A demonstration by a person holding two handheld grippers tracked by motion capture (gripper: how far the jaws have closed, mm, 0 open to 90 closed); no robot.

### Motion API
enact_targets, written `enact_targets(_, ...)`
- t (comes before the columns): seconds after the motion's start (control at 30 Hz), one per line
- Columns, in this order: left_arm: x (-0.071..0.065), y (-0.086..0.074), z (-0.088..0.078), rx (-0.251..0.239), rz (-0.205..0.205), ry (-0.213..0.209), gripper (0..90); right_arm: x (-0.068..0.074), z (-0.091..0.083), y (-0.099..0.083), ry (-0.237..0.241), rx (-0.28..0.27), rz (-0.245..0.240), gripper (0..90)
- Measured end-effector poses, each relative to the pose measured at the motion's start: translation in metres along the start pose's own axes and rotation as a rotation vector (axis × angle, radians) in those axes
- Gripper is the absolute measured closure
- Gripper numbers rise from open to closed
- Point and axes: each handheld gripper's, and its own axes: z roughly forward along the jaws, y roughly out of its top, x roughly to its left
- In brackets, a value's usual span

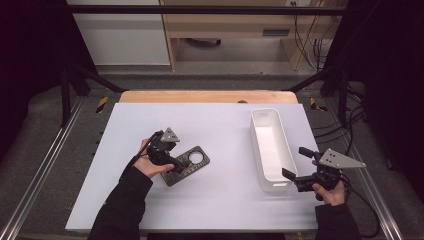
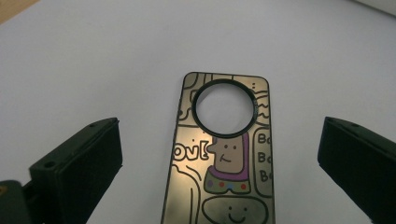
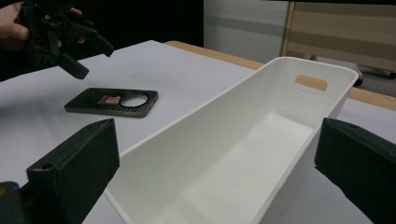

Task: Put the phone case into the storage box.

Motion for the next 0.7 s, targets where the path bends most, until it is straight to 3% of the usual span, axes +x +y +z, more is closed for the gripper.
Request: enact_targets(0.7, -0.004, -0.006, 0.028, 0.065, 0.004, -0.040, 0.0, 0.000, -0.001, 0.000, 0.000, -0.002, -0.002, 0.4)
